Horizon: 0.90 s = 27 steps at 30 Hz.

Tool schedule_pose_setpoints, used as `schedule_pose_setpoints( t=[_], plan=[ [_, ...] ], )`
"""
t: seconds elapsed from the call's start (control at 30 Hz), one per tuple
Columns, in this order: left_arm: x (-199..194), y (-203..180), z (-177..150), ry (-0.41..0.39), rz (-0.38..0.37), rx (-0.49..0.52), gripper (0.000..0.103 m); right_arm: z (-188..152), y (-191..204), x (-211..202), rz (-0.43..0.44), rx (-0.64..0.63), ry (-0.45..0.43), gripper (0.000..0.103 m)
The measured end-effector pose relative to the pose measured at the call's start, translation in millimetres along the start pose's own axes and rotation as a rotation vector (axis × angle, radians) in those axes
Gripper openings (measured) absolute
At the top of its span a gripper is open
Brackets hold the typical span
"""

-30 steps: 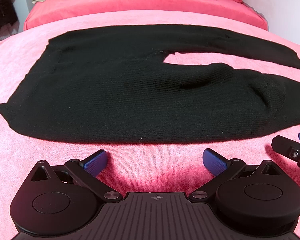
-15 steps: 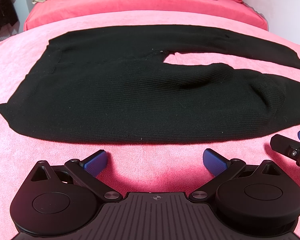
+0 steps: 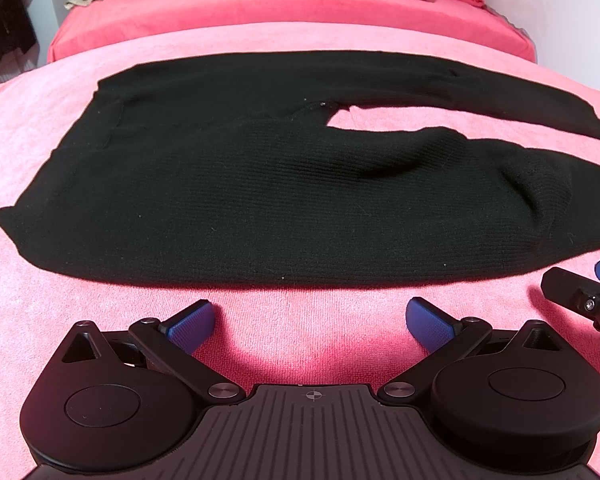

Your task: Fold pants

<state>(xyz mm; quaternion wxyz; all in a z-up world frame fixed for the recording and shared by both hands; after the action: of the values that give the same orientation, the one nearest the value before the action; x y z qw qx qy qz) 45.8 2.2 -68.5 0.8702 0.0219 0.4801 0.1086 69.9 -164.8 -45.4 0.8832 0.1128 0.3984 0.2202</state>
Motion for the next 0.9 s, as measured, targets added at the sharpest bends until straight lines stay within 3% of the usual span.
schedule_pose_setpoints(
  t=[0.3, 0.4, 0.47, 0.63, 0.67, 0.73, 0.77, 0.83, 0.9],
  plan=[
    [-2, 4, 6, 0.043, -0.034, 0.007, 0.103, -1, 0, -3, 0.021, -0.007, -0.003, 0.103],
    [-9, 14, 9, 0.059, -0.088, -0.031, 0.103, -1, -1, -16, 0.118, -0.003, 0.004, 0.103],
    [-17, 23, 12, 0.054, -0.104, -0.062, 0.103, 4, -12, -35, 0.17, 0.019, -0.04, 0.103],
    [-34, 47, 33, -0.052, -0.081, -0.116, 0.103, 29, -89, -89, -0.008, 0.108, -0.206, 0.099],
    [-31, 52, 37, -0.055, -0.059, -0.125, 0.103, 36, -111, -98, -0.052, 0.142, -0.241, 0.095],
    [-21, 60, 43, -0.046, -0.035, -0.152, 0.103, 44, -148, -106, -0.161, 0.187, -0.277, 0.067],
    [-16, 63, 45, -0.047, -0.032, -0.163, 0.103, 48, -171, -109, -0.243, 0.213, -0.285, 0.06],
    [-1, 70, 48, -0.027, -0.004, -0.18, 0.103, 51, -208, -108, -0.336, 0.277, -0.294, 0.055],
    [11, 74, 48, -0.01, 0.023, -0.19, 0.103, 50, -235, -101, -0.33, 0.382, -0.292, 0.055]
  ],
)
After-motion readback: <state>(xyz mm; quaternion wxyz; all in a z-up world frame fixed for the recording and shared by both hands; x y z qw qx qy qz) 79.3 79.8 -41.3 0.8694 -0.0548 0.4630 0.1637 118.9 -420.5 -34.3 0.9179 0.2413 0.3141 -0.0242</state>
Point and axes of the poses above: each gripper's, at about its wrist camera, not at the fingertips, and x roughly the way its jaws point, y to its left, z to its top, the point moved 8 cm from there along x, roughly the way its jaws point, and after that the axes turned 12 degrees about z, right-handed, at the moved point
